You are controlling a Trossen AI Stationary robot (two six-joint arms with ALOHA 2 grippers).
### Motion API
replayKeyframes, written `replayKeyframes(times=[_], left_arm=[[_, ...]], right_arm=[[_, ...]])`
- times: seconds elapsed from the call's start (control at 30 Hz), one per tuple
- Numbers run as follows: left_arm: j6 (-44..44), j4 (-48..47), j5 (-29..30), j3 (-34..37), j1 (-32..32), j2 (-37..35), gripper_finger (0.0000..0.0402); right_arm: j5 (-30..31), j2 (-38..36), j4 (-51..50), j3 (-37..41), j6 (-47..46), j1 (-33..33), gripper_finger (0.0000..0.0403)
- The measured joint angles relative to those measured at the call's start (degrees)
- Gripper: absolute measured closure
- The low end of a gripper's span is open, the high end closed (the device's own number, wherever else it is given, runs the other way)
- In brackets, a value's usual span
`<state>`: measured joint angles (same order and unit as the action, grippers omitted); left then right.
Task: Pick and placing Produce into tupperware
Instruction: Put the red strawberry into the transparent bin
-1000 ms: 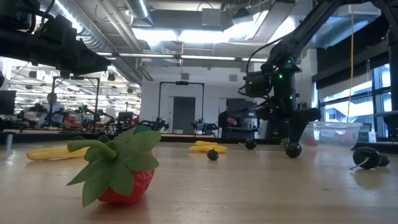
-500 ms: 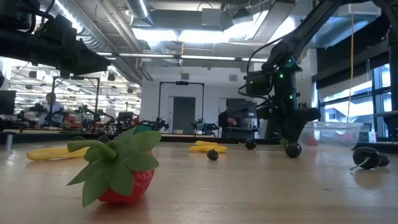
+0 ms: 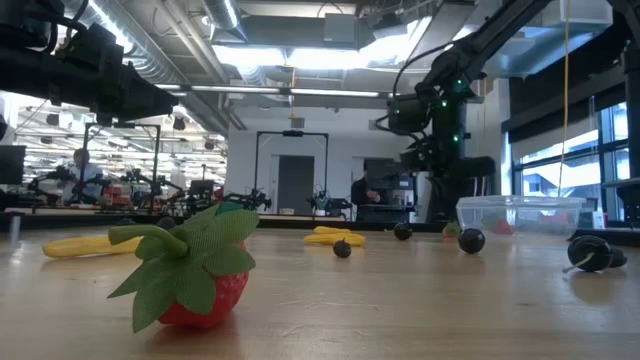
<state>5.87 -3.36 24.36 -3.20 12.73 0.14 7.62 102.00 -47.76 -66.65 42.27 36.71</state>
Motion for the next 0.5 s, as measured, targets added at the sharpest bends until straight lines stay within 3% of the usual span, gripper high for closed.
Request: replayKeyframes(times=[0.27,0.37,0.5], left_arm=[[0.00,0.01,0.02,0.00,0.00,0.00,0.0223],[0.00,-0.01,0.00,0.00,0.00,0.00,0.0223],[0.00,-0.02,0.02,0.00,0.00,0.00,0.0223]], right_arm=[[-0.28,-0.04,-0.36,-0.55,-1.89,-0.02,0.0342],[-3.05,-0.04,-0.40,-0.55,-8.78,0.02,0.0322],[-6.11,-0.10,-1.38,-0.55,-24.64,0.04,0.0295]])
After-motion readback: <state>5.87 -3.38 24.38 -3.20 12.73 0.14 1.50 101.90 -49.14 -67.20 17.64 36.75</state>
